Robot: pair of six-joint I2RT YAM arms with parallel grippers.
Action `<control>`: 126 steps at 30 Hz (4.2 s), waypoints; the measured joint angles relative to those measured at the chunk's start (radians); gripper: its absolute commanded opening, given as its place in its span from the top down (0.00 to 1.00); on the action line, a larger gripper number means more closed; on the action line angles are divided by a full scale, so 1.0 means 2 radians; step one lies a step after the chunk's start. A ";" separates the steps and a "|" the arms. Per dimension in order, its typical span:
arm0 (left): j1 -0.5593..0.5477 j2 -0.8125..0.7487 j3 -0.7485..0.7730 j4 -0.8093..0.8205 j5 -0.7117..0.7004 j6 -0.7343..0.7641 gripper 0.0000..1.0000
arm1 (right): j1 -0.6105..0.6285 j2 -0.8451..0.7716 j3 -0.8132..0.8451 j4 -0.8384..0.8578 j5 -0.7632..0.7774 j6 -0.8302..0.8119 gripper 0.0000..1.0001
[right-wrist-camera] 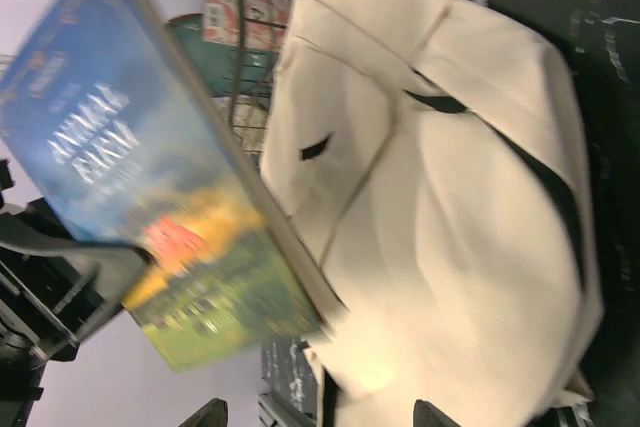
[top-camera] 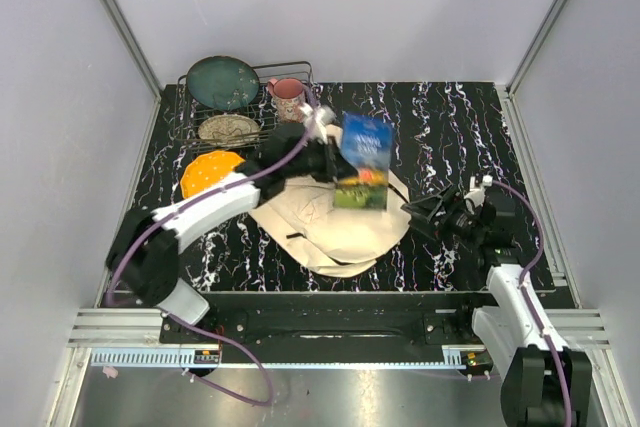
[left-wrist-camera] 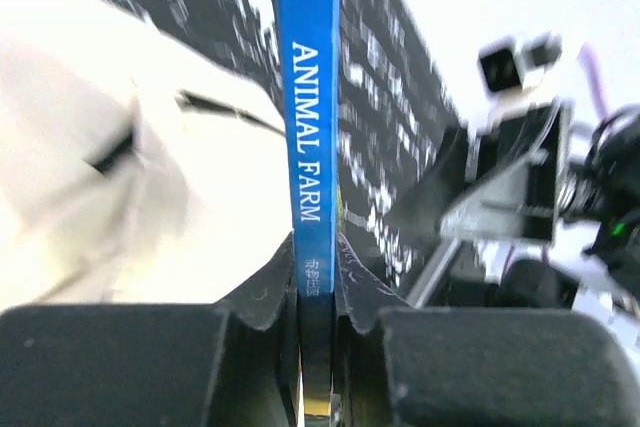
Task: Pack the student bag
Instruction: Pick up the book from the center of the board.
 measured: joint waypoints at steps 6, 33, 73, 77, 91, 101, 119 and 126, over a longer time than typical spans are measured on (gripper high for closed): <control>0.040 -0.115 -0.019 0.055 -0.080 -0.017 1.00 | 0.038 -0.028 0.015 0.031 0.012 0.065 0.21; 0.033 -0.148 -0.108 0.149 -0.096 -0.126 1.00 | 0.273 0.212 0.093 0.348 0.191 0.198 0.26; 0.090 -0.220 -0.135 0.152 -0.097 -0.073 0.06 | 0.276 0.188 0.145 0.330 0.131 0.095 1.00; 0.097 -0.230 -0.135 0.138 -0.097 -0.060 0.21 | 0.276 0.189 0.148 0.326 0.111 0.090 1.00; 0.098 -0.232 -0.134 0.136 -0.094 -0.075 1.00 | 0.277 0.184 0.183 0.244 0.078 0.038 0.94; 0.099 -0.235 -0.136 0.125 -0.103 -0.079 1.00 | 0.280 0.162 0.164 0.241 0.134 0.051 0.26; 0.117 -0.204 -0.166 0.195 -0.087 -0.155 1.00 | 0.318 0.310 0.050 0.537 0.227 0.192 0.19; 0.121 -0.199 -0.180 0.214 -0.084 -0.168 1.00 | 0.318 0.387 0.070 0.603 0.223 0.227 0.18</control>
